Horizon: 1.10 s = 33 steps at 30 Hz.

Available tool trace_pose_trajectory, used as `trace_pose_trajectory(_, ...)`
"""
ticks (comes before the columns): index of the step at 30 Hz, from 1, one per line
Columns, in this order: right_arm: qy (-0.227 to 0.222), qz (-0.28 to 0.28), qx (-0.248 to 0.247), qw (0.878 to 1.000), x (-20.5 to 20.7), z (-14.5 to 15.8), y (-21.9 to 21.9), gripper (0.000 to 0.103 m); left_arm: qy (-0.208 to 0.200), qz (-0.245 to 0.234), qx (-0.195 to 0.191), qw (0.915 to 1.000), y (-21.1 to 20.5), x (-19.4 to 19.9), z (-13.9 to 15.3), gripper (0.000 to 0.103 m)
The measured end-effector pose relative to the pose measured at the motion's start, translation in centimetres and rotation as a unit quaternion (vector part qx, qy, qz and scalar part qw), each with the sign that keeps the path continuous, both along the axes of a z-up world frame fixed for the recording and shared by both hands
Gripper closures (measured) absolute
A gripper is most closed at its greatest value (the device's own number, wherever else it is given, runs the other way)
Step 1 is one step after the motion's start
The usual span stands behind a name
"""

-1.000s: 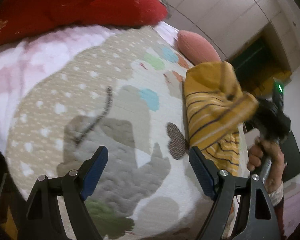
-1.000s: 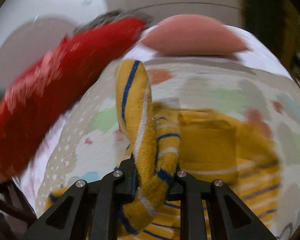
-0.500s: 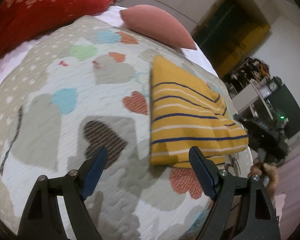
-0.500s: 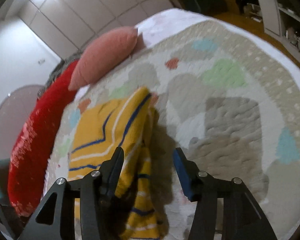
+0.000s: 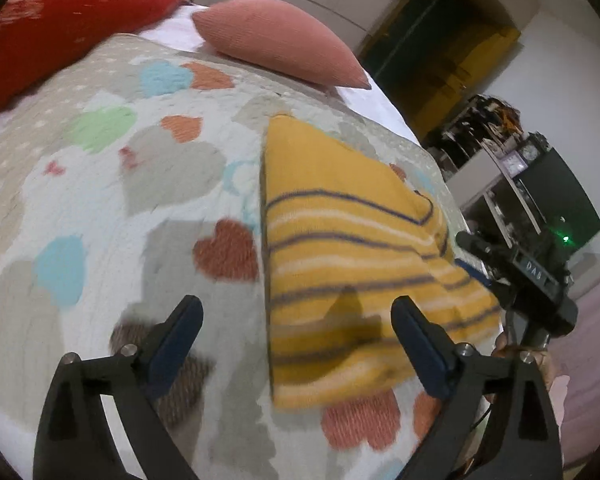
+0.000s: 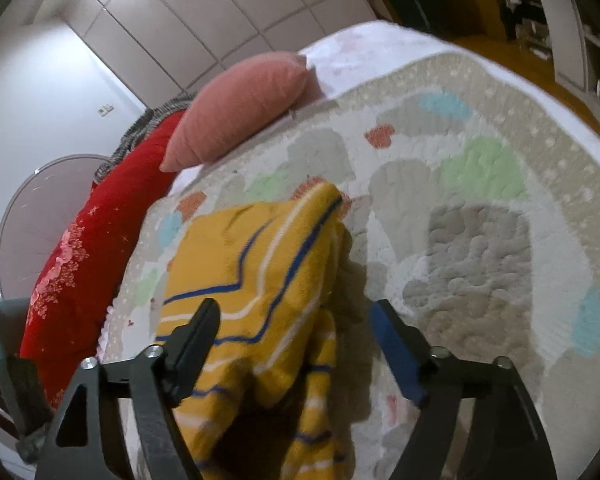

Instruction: Fold small clothes

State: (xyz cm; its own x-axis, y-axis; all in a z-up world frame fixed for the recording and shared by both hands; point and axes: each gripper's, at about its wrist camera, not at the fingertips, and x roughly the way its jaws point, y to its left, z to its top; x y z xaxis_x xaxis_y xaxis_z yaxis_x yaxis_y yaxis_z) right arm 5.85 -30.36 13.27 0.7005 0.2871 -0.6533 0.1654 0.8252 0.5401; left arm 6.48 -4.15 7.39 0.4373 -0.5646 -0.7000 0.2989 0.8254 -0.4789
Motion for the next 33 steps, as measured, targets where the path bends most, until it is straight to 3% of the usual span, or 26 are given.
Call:
trace_pose_trajectory(3,0.018,0.010,0.013,1.000,2.3,-2.0,-0.5,0.018,0.018,-0.021,-0.008,0.9996,-1.1,3.3,-2.0,0.008)
trace_pose_trajectory(6,0.027,0.028,0.028,0.999,4.7,-3.7,-0.5,0.017,0.068,-0.055,-0.046,0.9951,-2.7,6.6,-5.0,0.008)
trace_pose_trajectory(8,0.024,0.044,0.065,0.997,6.2,-4.8,-0.6,0.017,0.087,-0.062,-0.071,0.9918,-3.6,7.4,-6.0,0.000)
trace_pose_trajectory(10,0.013,0.048,0.109,0.993,7.1,-5.8,-0.5,0.025,0.086,-0.092,-0.092,0.9877,-4.9,7.6,-6.0,0.001)
trace_pose_trajectory(11,0.011,0.058,0.141,0.988,7.5,-6.3,-0.1,0.044,0.094,-0.105,-0.102,0.9848,-5.3,7.6,-5.9,0.011)
trace_pose_trajectory(12,0.011,0.065,0.168,0.984,7.8,-6.5,0.1,0.048,0.096,-0.105,-0.101,0.9846,-5.5,7.4,-5.6,0.015)
trace_pose_trajectory(14,0.004,0.071,0.210,0.975,8.4,-6.3,1.1,0.051,0.085,-0.111,-0.116,0.9834,-4.7,7.0,-3.9,0.036)
trace_pose_trajectory(17,-0.027,0.104,0.232,0.967,8.7,-4.2,2.4,0.054,0.063,-0.109,-0.117,0.9851,-2.8,6.5,-0.8,0.042)
trace_pose_trajectory(19,-0.046,0.117,0.225,0.966,8.7,-2.8,3.3,0.054,0.027,-0.097,-0.072,0.9923,-1.9,5.8,1.0,0.041)
trace_pose_trajectory(21,-0.048,0.110,0.191,0.974,9.0,-2.4,4.2,0.044,0.006,-0.063,-0.011,0.9979,-1.4,5.6,1.0,0.029)
trace_pose_trajectory(24,0.012,0.054,0.088,0.995,9.4,-3.9,4.6,0.037,0.013,-0.024,0.082,0.9963,-0.9,5.6,-1.2,0.026)
trace_pose_trajectory(25,0.024,0.045,0.079,0.996,9.3,-4.2,4.4,0.037,0.016,-0.015,0.099,0.9948,-0.3,5.2,-1.8,0.026)
trace_pose_trajectory(27,0.013,0.031,0.093,0.995,7.9,-3.7,3.5,0.037,0.004,-0.004,0.084,0.9964,1.2,3.4,-1.5,0.026)
trace_pose_trajectory(29,-0.021,0.022,0.060,0.998,5.4,-1.1,3.3,0.037,-0.015,0.015,0.078,0.9967,2.1,1.5,-0.7,0.026)
trace_pose_trajectory(33,-0.087,0.074,0.032,0.993,1.5,4.3,6.0,0.037,-0.061,0.056,0.074,0.9938,3.3,-2.7,1.7,0.021)
